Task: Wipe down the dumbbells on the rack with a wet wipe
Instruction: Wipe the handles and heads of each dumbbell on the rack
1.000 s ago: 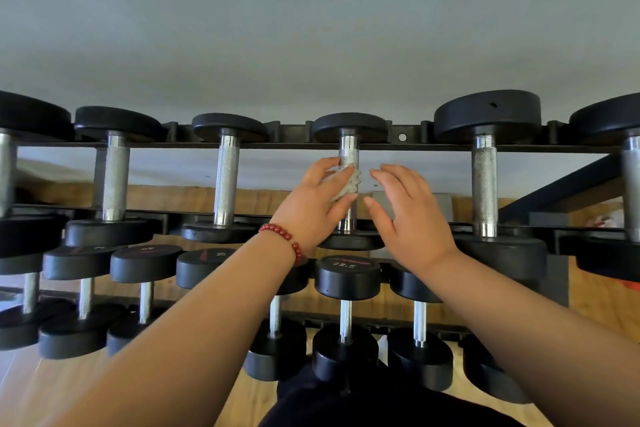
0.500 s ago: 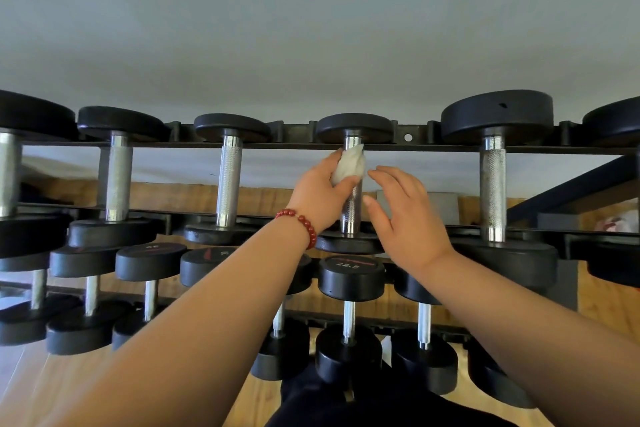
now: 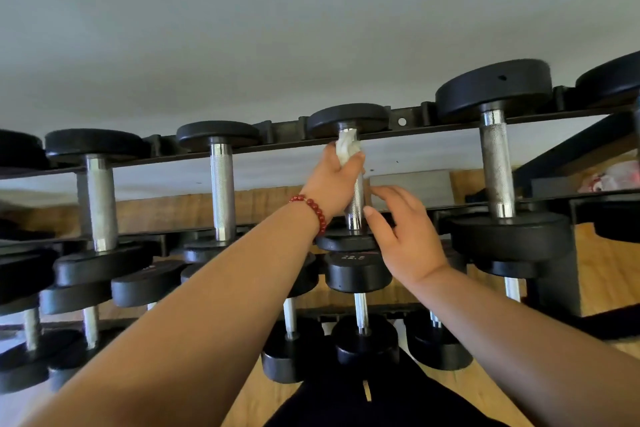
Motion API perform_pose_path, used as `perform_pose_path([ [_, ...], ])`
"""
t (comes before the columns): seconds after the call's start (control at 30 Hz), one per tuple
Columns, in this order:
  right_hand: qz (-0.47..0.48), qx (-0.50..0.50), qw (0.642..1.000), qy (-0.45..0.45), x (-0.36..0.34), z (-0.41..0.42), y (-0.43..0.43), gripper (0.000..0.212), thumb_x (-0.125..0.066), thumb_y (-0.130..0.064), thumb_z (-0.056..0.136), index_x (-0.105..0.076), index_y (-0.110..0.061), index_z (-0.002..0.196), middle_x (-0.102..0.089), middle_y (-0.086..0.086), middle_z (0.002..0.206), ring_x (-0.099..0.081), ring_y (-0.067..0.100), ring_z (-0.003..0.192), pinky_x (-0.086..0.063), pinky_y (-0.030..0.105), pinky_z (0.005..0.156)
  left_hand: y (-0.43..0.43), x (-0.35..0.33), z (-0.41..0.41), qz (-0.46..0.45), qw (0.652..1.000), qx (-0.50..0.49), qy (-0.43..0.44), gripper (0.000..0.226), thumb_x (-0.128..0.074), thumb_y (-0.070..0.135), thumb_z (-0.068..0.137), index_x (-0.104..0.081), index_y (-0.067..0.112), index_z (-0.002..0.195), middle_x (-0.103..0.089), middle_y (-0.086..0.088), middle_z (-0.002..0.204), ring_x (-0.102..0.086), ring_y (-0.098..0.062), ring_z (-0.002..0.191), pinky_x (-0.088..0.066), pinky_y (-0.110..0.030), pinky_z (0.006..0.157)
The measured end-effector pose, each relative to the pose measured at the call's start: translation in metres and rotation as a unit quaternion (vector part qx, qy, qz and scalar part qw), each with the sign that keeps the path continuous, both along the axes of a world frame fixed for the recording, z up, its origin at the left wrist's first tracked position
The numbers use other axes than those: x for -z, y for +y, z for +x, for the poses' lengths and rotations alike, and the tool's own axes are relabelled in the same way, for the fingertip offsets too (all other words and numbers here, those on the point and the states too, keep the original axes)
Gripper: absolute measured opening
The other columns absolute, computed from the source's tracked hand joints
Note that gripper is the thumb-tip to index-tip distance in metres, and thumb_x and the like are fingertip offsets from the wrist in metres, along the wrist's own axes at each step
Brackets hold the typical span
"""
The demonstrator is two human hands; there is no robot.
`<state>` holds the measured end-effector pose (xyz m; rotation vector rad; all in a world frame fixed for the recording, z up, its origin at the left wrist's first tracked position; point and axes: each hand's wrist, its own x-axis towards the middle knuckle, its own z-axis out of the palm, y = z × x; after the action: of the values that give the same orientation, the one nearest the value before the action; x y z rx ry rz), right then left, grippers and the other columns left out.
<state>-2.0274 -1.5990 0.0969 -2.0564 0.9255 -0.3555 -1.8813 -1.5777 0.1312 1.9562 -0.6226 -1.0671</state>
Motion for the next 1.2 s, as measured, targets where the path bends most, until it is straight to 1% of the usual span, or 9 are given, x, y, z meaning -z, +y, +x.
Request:
perform_pose_path([
  [0.17, 0.014, 0.044, 0.999, -0.021, -0.004, 0.009, 0.021, 0.05, -0.052, -0.042, 0.095, -0.047, -0.021, 0.14, -0.047, -0.011, 0.133, -0.036, 0.002, 0.125, -0.028, 0.021, 0.102, 0.008, 0.007, 0.008, -0.024, 0.998, 0.033, 0.038, 0.032, -0.046, 0.038, 0.101, -0.043, 0.022, 0.129, -0.058, 0.0, 0.103, -0.057, -0.008, 0.087, -0.045, -0.021, 0.07],
  [0.23, 0.013, 0.066, 0.998, -0.016, -0.004, 0.011, 0.024, 0.048, -0.056, -0.033, 0.095, -0.048, -0.018, 0.14, -0.045, -0.012, 0.129, -0.033, 0.0, 0.122, -0.026, 0.019, 0.101, 0.005, 0.009, 0.012, -0.03, 0.997, 0.022, 0.069, 0.045, -0.053, 0.044, 0.095, -0.046, 0.019, 0.131, -0.06, -0.001, 0.106, -0.059, -0.012, 0.093, -0.049, -0.03, 0.085],
  [0.3, -0.001, 0.07, 0.997, -0.02, -0.003, 0.011, 0.025, 0.043, -0.057, -0.03, 0.095, -0.052, -0.019, 0.136, -0.045, -0.015, 0.125, -0.035, -0.001, 0.119, -0.025, 0.01, 0.097, -0.005, 0.005, 0.014, -0.05, 0.992, -0.029, 0.113, 0.042, -0.059, 0.048, 0.089, -0.057, 0.016, 0.116, -0.066, 0.0, 0.098, -0.064, -0.017, 0.097, -0.051, -0.042, 0.096],
  [0.37, -0.009, 0.078, 0.997, -0.028, -0.003, 0.012, 0.027, 0.04, -0.058, -0.029, 0.094, -0.056, -0.019, 0.133, -0.044, -0.017, 0.12, -0.036, -0.001, 0.117, -0.022, 0.002, 0.092, -0.016, 0.005, 0.013, -0.073, 0.982, -0.089, 0.151, 0.022, -0.06, 0.04, 0.093, -0.061, 0.018, 0.094, -0.07, 0.001, 0.085, -0.068, -0.017, 0.09, -0.053, -0.041, 0.095],
  [0.53, -0.015, 0.094, 0.995, -0.039, 0.004, 0.015, 0.027, 0.061, -0.043, -0.05, 0.084, -0.054, -0.02, 0.136, -0.049, -0.012, 0.125, -0.039, 0.004, 0.121, -0.029, 0.021, 0.102, 0.0, 0.015, 0.005, -0.079, 0.977, -0.047, 0.191, 0.013, -0.053, 0.032, 0.099, -0.057, 0.02, 0.099, -0.074, -0.004, 0.091, -0.072, -0.017, 0.088, -0.057, -0.036, 0.087],
  [0.7, -0.021, 0.109, 0.992, -0.059, 0.008, 0.015, 0.028, 0.059, -0.044, -0.05, 0.083, -0.058, -0.019, 0.132, -0.05, -0.013, 0.12, -0.043, 0.003, 0.116, -0.026, 0.006, 0.097, -0.007, 0.013, 0.017, -0.082, 0.972, -0.028, 0.22, 0.012, -0.056, 0.03, 0.098, -0.058, 0.018, 0.096, -0.073, -0.003, 0.094, -0.07, -0.017, 0.098, -0.053, -0.035, 0.092],
  [1.0, -0.016, 0.106, 0.992, -0.073, 0.017, 0.014, 0.025, 0.055, -0.046, -0.042, 0.085, -0.062, -0.012, 0.129, -0.066, 0.004, 0.119, -0.06, 0.02, 0.111, -0.049, 0.038, 0.095, 0.006, 0.033, 0.015, -0.063, 0.967, 0.018, 0.247, 0.018, -0.061, 0.04, 0.093, -0.067, 0.023, 0.095, -0.074, 0.0, 0.104, -0.066, -0.017, 0.108, -0.046, -0.043, 0.104],
  [1.1, -0.008, 0.109, 0.991, -0.072, 0.017, 0.013, 0.024, 0.056, -0.045, -0.044, 0.086, -0.063, -0.012, 0.128, -0.067, 0.001, 0.115, -0.061, 0.018, 0.107, -0.05, 0.035, 0.092, -0.019, 0.018, 0.024, -0.094, 0.956, -0.053, 0.273, 0.013, -0.061, 0.028, 0.095, -0.06, 0.015, 0.097, -0.073, -0.005, 0.104, -0.067, -0.016, 0.107, -0.049, -0.034, 0.098],
  [1.2, -0.017, 0.117, 0.99, -0.077, 0.017, 0.012, 0.025, 0.055, -0.043, -0.043, 0.085, -0.064, -0.013, 0.126, -0.066, -0.004, 0.111, -0.061, 0.018, 0.103, -0.049, 0.031, 0.088, -0.015, 0.016, 0.016, -0.092, 0.955, -0.044, 0.278, 0.009, -0.059, 0.024, 0.096, -0.058, 0.015, 0.097, -0.072, -0.008, 0.106, -0.067, -0.019, 0.108, -0.05, -0.034, 0.099],
])
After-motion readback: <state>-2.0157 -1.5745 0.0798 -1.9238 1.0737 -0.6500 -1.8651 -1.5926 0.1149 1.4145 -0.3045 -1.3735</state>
